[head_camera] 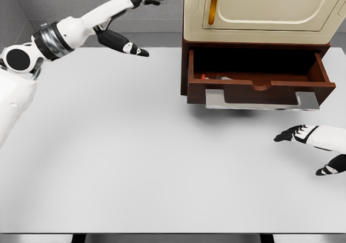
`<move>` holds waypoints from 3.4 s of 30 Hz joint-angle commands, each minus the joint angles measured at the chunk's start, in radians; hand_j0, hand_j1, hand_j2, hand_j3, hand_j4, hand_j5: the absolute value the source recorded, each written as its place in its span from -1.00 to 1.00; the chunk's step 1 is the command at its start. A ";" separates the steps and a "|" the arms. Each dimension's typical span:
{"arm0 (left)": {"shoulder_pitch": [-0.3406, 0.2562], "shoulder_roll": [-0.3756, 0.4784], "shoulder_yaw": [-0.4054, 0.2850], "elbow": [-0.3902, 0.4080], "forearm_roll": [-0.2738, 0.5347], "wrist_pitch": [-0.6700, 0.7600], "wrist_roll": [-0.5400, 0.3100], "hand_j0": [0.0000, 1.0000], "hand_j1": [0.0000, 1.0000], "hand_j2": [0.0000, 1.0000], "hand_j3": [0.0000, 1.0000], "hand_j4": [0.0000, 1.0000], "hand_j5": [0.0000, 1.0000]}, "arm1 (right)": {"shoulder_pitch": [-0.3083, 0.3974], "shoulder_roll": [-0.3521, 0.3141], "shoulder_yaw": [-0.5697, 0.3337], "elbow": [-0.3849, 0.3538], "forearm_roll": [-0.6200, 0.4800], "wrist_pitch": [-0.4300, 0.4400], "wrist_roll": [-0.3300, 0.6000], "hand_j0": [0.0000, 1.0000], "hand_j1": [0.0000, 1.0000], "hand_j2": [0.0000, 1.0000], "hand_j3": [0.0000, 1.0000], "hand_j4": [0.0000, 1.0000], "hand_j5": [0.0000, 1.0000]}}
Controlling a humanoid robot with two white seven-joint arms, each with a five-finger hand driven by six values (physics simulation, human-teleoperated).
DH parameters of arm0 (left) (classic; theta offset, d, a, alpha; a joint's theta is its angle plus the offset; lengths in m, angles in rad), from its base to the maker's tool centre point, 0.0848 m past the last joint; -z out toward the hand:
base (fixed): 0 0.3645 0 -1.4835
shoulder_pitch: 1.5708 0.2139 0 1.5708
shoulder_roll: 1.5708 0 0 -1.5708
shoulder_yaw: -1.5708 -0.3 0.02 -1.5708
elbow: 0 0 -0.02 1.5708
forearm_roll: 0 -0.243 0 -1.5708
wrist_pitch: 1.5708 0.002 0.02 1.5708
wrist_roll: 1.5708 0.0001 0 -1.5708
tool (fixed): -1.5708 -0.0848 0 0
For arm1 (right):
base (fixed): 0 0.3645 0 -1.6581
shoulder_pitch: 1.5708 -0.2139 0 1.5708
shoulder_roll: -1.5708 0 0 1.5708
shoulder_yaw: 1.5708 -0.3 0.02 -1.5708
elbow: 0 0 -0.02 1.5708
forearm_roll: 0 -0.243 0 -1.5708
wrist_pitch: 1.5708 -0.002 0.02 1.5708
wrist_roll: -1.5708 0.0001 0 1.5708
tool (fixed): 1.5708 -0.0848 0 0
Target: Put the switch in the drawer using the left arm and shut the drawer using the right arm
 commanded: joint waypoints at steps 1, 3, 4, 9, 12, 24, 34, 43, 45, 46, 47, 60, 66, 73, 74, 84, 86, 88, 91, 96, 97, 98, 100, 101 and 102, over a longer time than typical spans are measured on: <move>0.000 0.152 -0.075 -0.083 0.028 0.003 0.000 1.00 1.00 1.00 1.00 1.00 1.00 | 0.000 -0.006 -0.001 -0.007 -0.007 0.002 -0.007 0.94 0.94 0.94 0.94 0.94 0.94; 0.028 0.207 -0.114 -0.151 0.050 0.003 0.000 1.00 1.00 1.00 1.00 1.00 1.00 | 0.000 -0.019 -0.003 -0.009 -0.010 0.002 -0.010 0.70 0.70 0.70 0.70 0.70 0.70; 0.043 0.256 -0.129 -0.200 0.079 0.003 0.000 1.00 1.00 1.00 1.00 1.00 1.00 | 0.000 -0.020 -0.003 -0.009 -0.011 0.002 -0.012 0.58 0.58 0.58 0.58 0.58 0.58; 0.069 0.313 -0.178 -0.235 0.101 0.003 0.000 1.00 1.00 1.00 1.00 1.00 1.00 | 0.005 -0.033 -0.001 -0.013 -0.016 0.002 -0.095 0.34 0.34 0.34 0.34 0.34 0.34; 0.072 0.313 -0.178 -0.235 0.099 0.003 0.000 1.00 1.00 1.00 1.00 1.00 1.00 | 0.005 -0.042 -0.001 -0.016 -0.016 0.002 -0.144 0.26 0.26 0.26 0.26 0.26 0.26; 0.078 0.314 -0.178 -0.234 0.098 0.003 0.000 1.00 1.00 1.00 1.00 1.00 1.00 | 0.031 -0.063 0.009 -0.023 -0.018 0.002 -0.208 -0.40 -0.40 -0.40 -0.40 -0.40 -0.40; 0.080 0.316 -0.178 -0.234 0.098 0.003 0.000 1.00 1.00 1.00 1.00 1.00 1.00 | 0.017 -0.065 0.006 -0.024 -0.019 0.002 -0.222 -0.43 -0.43 -0.43 -0.43 -0.43 -0.43; 0.081 0.316 -0.178 -0.235 0.098 0.003 0.000 1.00 1.00 1.00 1.00 1.00 1.00 | -0.008 -0.068 0.006 -0.021 -0.019 0.002 -0.222 -0.48 -0.48 -0.48 -0.48 -0.48 -0.48; 0.081 0.317 -0.178 -0.234 0.098 0.003 0.000 1.00 1.00 1.00 1.00 1.00 1.00 | -0.009 -0.068 0.006 -0.021 -0.021 0.002 -0.222 -0.49 -0.49 -0.49 -0.49 -0.49 -0.49; 0.083 0.317 -0.178 -0.234 0.098 0.003 0.000 1.00 1.00 1.00 1.00 1.00 1.00 | -0.015 -0.068 0.006 -0.021 -0.021 0.002 -0.221 -0.49 -0.49 -0.49 -0.49 -0.49 -0.49; 0.087 0.317 -0.177 -0.235 0.098 0.003 0.000 1.00 1.00 1.00 1.00 1.00 1.00 | -0.017 -0.068 0.006 -0.021 -0.021 0.002 -0.222 -0.49 -0.49 -0.49 -0.49 -0.49 -0.49; 0.094 0.327 -0.177 -0.232 0.096 0.003 0.000 1.00 1.00 1.00 1.00 1.00 1.00 | -0.055 -0.063 0.006 -0.020 -0.021 0.002 -0.210 -0.51 -0.51 -0.51 -0.51 -0.51 -0.51; 0.092 0.327 -0.177 -0.232 0.096 0.003 0.000 1.00 1.00 1.00 1.00 1.00 1.00 | -0.063 -0.059 0.006 -0.016 -0.021 0.002 -0.194 -0.51 -0.51 -0.51 -0.51 -0.51 -0.51; 0.094 0.325 -0.177 -0.232 0.096 0.003 0.000 1.00 1.00 1.00 1.00 1.00 1.00 | -0.060 -0.054 0.009 -0.012 -0.021 0.002 -0.161 -0.51 -0.51 -0.51 -0.51 -0.51 -0.51; 0.092 0.325 -0.177 -0.232 0.096 0.003 0.000 1.00 1.00 1.00 1.00 1.00 1.00 | -0.052 -0.054 0.011 -0.012 -0.019 0.002 -0.155 -0.51 -0.51 -0.51 -0.51 -0.51 -0.51; 0.098 0.325 -0.177 -0.231 0.094 0.003 0.000 1.00 1.00 1.00 1.00 1.00 1.00 | -0.035 -0.065 0.008 -0.021 -0.015 0.002 -0.092 -0.50 -0.50 -0.50 -0.50 -0.50 -0.50; 0.098 0.325 -0.177 -0.231 0.094 0.003 0.000 1.00 1.00 1.00 1.00 1.00 1.00 | -0.041 -0.062 0.008 -0.024 -0.015 0.002 -0.095 -0.50 -0.50 -0.50 -0.50 -0.50 -0.50; 0.098 0.325 -0.177 -0.229 0.094 0.003 0.000 1.00 1.00 1.00 1.00 1.00 1.00 | -0.043 -0.042 0.006 -0.026 -0.015 0.002 -0.093 -0.50 -0.50 -0.50 -0.50 -0.50 -0.50; 0.098 0.325 -0.177 -0.231 0.094 0.003 0.000 1.00 1.00 1.00 1.00 1.00 1.00 | -0.044 -0.013 0.008 -0.029 -0.015 0.002 -0.092 -0.50 -0.50 -0.50 -0.50 -0.50 -0.50; 0.098 0.324 -0.177 -0.231 0.094 0.003 0.000 1.00 1.00 1.00 1.00 1.00 1.00 | -0.071 0.050 0.009 -0.029 -0.015 0.002 -0.092 -0.48 -0.48 -0.48 -0.48 -0.48 -0.48; 0.098 0.324 -0.177 -0.229 0.094 0.003 0.000 1.00 1.00 1.00 1.00 1.00 1.00 | -0.075 0.052 0.011 -0.029 -0.015 0.002 -0.092 -0.48 -0.48 -0.48 -0.48 -0.48 -0.48; 0.098 0.324 -0.177 -0.229 0.094 0.003 0.000 1.00 1.00 1.00 1.00 1.00 1.00 | -0.077 0.052 0.011 -0.029 -0.014 0.002 -0.092 -0.48 -0.48 -0.48 -0.48 -0.48 -0.48; 0.098 0.325 -0.177 -0.229 0.094 0.003 0.000 1.00 1.00 1.00 1.00 1.00 1.00 | -0.083 0.053 0.011 -0.029 -0.015 0.002 -0.092 -0.48 -0.48 -0.48 -0.48 -0.48 -0.48; 0.098 0.325 -0.177 -0.229 0.094 0.003 0.000 1.00 1.00 1.00 1.00 1.00 1.00 | -0.095 0.059 0.011 -0.029 -0.015 0.002 -0.092 -0.48 -0.48 -0.48 -0.48 -0.48 -0.48; 0.100 0.327 -0.177 -0.229 0.096 0.003 0.000 1.00 1.00 1.00 1.00 1.00 1.00 | -0.106 0.059 0.011 -0.029 -0.015 0.002 -0.090 -0.48 -0.48 -0.48 -0.48 -0.48 -0.48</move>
